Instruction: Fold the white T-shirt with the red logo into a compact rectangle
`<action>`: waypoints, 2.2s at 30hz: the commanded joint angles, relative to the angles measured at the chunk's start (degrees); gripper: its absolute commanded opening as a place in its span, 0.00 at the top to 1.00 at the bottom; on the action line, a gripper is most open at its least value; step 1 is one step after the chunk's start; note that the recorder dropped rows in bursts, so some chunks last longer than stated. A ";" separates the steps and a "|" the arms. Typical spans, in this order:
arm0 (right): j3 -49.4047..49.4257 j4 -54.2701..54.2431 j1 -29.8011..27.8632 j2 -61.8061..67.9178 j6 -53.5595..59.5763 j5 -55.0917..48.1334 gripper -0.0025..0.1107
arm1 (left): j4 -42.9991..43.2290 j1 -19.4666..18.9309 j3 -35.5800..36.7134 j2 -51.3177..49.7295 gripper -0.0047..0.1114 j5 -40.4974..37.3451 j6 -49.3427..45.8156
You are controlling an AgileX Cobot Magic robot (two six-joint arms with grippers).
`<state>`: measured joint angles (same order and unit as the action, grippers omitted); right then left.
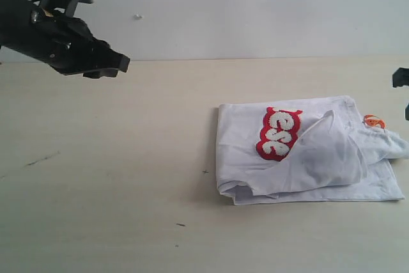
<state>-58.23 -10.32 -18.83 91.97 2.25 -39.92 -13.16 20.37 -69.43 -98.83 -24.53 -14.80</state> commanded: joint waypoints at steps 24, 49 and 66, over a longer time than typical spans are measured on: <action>-0.19 -27.42 -3.08 18.21 20.72 4.28 0.59 | -2.49 -0.40 1.91 0.27 0.66 6.28 -0.40; -3.54 -70.80 3.82 10.07 109.31 -18.89 0.98 | -2.49 -0.40 1.91 0.27 0.66 7.70 -0.52; -3.54 -68.76 4.11 9.95 92.01 6.51 0.55 | -2.49 -0.40 1.91 0.27 0.66 7.89 -0.91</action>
<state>-61.35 -78.65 -14.85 102.45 96.03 -32.27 -15.03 19.99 -67.74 -98.83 -17.45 -15.58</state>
